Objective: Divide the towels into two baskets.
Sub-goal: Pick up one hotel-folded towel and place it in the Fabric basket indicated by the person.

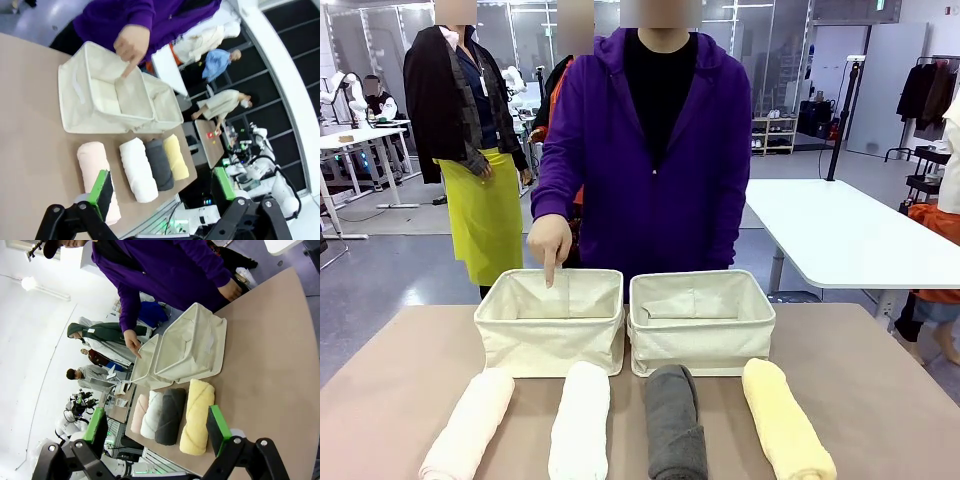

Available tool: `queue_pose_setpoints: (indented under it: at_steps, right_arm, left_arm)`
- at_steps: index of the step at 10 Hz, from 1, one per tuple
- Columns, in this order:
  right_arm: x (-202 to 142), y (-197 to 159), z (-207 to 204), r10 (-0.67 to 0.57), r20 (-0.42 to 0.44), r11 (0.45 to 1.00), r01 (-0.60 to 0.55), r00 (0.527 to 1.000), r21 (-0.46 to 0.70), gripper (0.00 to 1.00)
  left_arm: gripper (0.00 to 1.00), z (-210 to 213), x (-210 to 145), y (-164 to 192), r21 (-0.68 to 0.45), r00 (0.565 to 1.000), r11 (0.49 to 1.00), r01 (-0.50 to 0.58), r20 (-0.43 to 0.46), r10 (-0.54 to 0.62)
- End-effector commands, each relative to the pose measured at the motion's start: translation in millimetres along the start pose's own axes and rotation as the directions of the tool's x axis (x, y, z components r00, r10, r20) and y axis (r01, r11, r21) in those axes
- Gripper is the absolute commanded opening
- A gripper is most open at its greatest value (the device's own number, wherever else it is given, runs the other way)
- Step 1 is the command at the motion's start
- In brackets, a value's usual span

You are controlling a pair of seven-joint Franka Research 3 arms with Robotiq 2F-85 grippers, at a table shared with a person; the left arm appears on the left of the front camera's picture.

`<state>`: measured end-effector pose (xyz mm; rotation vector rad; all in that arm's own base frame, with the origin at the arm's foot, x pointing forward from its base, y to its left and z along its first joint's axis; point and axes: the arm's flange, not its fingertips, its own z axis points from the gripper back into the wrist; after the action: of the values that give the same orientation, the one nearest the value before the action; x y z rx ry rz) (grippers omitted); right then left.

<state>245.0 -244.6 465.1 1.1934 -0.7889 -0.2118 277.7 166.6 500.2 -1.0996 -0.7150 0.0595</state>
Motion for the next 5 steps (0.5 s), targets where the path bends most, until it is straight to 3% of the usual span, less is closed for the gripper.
queue_pose_setpoints:
  at_steps: [1,3,5]
  right_arm:
    - [-0.5,3.1,2.2,0.007,0.007,1.0,-0.007,1.0,0.01,1.0]
    - [-0.5,3.1,2.2,0.007,0.007,1.0,-0.007,1.0,0.01,1.0]
    - [-0.5,3.1,2.2,0.007,0.007,1.0,-0.007,1.0,0.01,1.0]
  left_arm:
    - [1.0,-39.2,-7.8,-22.1,0.174,0.995,0.984,0.021,-0.099,-0.003]
    - [1.0,-77.7,-14.3,-29.9,0.25,0.971,0.964,0.088,-0.239,-0.027]
    - [1.0,-113.9,-23.9,-32.2,0.334,0.946,0.928,0.165,-0.321,-0.052]
